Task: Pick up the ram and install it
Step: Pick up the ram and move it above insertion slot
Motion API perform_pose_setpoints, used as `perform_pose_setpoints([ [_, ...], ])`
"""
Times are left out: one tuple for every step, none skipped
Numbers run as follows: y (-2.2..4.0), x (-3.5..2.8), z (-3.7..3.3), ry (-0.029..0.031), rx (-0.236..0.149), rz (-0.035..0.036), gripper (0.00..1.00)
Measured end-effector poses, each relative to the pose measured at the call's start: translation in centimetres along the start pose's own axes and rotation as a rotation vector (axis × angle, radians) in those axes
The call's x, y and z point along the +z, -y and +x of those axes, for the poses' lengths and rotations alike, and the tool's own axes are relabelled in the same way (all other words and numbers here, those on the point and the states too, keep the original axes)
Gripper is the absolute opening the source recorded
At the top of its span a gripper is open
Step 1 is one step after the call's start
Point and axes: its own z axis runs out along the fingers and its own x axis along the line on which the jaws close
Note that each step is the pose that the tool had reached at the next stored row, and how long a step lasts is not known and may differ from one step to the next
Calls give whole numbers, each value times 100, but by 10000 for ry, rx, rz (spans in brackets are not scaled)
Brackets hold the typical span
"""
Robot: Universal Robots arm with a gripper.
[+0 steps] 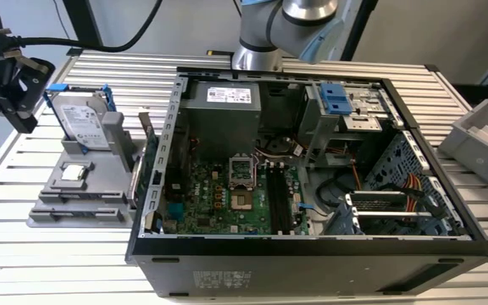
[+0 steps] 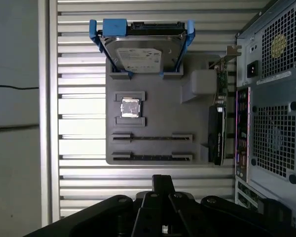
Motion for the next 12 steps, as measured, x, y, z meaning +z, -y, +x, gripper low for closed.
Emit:
perform_pose_setpoints([
  [0,0,0,1,0,-1,0],
  [-1,1,1,0,0,0,0],
  [-2,1,1,0,0,0,0],
  [-3,1,1,0,1,0,0],
  [-3,1,1,1,0,-1,0],
  [-3,1,1,0,0,-1,0],
  [-3,1,1,1,0,-1,0],
  [-3,1,1,1,0,-1,0],
  [-3,1,1,0,0,-1,0],
  [-3,1,1,1,0,-1,0],
  [-3,1,1,1,0,-1,0],
  [-3,1,0,0,-4,0,0],
])
